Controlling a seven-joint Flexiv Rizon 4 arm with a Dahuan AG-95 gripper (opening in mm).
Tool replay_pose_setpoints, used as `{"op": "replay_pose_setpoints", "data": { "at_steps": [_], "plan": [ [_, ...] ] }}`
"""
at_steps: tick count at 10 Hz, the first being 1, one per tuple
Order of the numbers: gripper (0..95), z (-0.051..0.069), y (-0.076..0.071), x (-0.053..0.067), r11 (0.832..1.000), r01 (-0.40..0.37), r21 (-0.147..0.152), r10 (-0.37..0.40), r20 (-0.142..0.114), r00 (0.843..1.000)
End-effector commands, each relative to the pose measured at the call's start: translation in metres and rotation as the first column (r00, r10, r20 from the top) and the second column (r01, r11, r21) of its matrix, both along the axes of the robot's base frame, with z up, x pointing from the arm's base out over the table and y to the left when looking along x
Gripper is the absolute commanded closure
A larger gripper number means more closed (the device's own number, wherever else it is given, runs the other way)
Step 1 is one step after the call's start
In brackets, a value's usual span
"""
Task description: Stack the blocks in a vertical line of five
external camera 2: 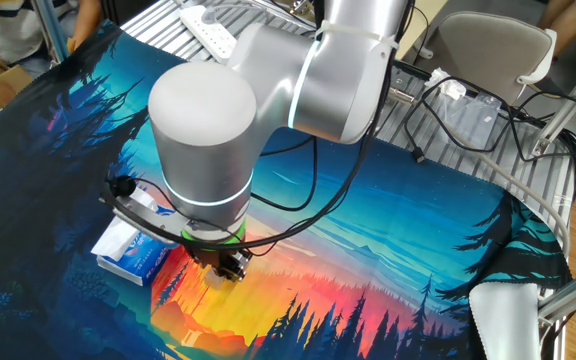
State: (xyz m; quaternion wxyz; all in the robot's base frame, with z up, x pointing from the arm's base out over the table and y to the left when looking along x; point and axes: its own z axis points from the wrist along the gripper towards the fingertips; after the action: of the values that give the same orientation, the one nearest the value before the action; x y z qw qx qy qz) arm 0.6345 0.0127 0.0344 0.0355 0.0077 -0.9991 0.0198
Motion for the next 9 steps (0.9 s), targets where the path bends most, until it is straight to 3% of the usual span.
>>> {"op": "replay_pose_setpoints", "data": {
  "at_steps": [1,9],
  "plan": [
    [57.0,-0.0019,0.0003,0.0015,1.0,-0.002,0.001,0.002,0.0,1.0],
    [57.0,-0.0094,0.0001,0.0018,1.0,-0.013,0.001,0.013,0.004,1.0]
  ]
}}
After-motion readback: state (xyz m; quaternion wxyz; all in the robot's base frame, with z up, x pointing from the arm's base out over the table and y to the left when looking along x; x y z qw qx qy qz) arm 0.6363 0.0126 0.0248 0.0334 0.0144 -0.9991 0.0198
